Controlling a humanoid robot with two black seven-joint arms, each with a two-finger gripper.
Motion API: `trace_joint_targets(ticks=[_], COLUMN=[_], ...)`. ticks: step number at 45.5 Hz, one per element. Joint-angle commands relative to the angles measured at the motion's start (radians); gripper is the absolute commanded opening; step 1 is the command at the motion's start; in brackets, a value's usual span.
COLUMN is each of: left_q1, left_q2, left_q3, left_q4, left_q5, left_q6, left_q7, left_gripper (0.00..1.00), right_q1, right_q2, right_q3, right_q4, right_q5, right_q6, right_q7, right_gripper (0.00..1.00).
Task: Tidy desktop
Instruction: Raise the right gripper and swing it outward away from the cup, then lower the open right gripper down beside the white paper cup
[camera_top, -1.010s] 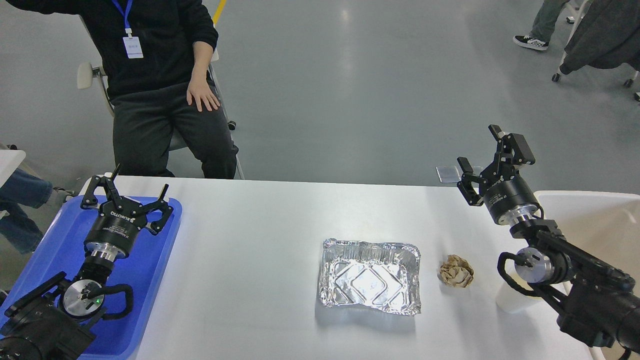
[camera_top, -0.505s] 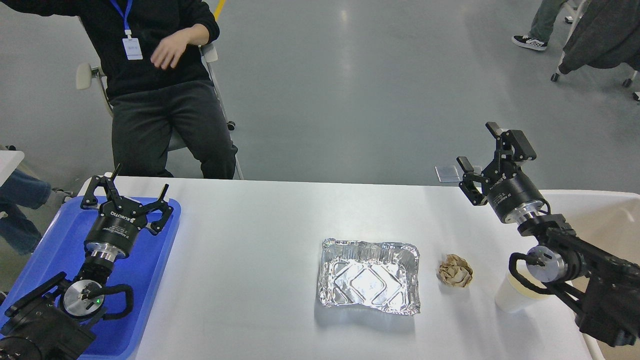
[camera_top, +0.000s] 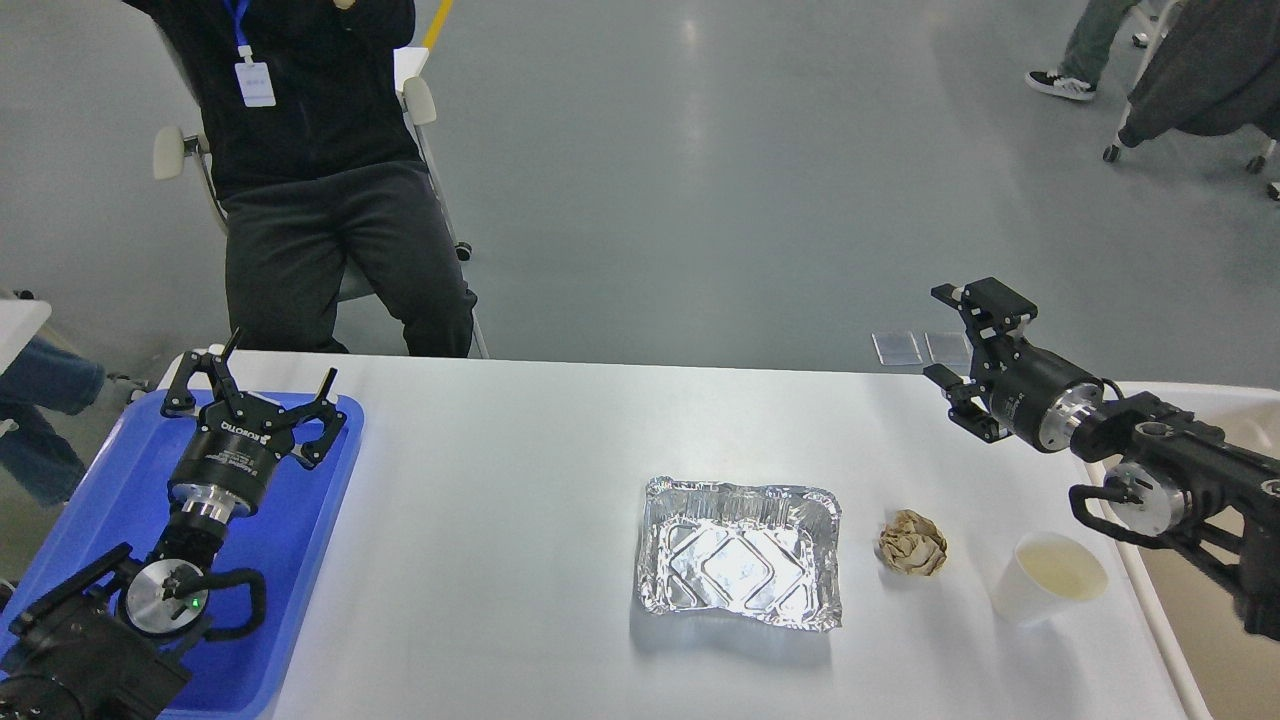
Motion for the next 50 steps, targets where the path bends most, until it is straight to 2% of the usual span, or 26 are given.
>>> trace_joint_targets(ticks=[1, 4, 14, 25, 34, 39, 46, 50], left_q1=[0.001, 0.001, 0.001, 0.001, 0.001, 0.001, 0.001, 0.001], left_q2=[0.0, 0.0, 0.0, 0.0, 0.0, 0.0, 0.0, 0.0], left_q3=[0.0, 0.0, 0.0, 0.0, 0.0, 0.0, 0.0, 0.0], left_q4=[0.001, 0.001, 0.001, 0.001, 0.001, 0.001, 0.001, 0.001], left_q5=[0.0, 0.0, 0.0, 0.0, 0.0, 0.0, 0.0, 0.0], left_q6=[0.0, 0.0, 0.0, 0.0, 0.0, 0.0, 0.0, 0.0], left_q7=[0.0, -0.002, -0.002, -0.002, -0.002, -0.002, -0.002, -0.002], left_gripper=[0.99, 0.99, 0.99, 0.99, 0.99, 0.99, 0.99, 0.99], right_q1=[0.166, 0.225, 0.316, 0.658, 0.894, 1.032, 1.206, 1.244], right_q2=[-0.082, -0.085, -0.153, -0.15, -0.021, 0.033, 0.057, 0.126], right_q3=[-0.214, -0.291, -0.403, -0.892, -1.254, -1.405, -1.48, -1.515], right_q4=[0.039, 0.05, 0.108, 0.168, 0.173, 0.202, 0.257, 0.262], right_q5=[-0.052, -0.053, -0.055, -0.036, -0.033, -0.027, -0.03, -0.046], right_q6=[0.001, -0.003, 0.001, 0.009, 0.041, 0.174, 0.398, 0.53], right_q7=[-0.105, -0.12, -0.125, -0.115, -0.117, -0.117, -0.119, -0.123], right_gripper=[1.0, 1.0, 1.0, 1.0, 1.0, 1.0, 1.0, 1.0])
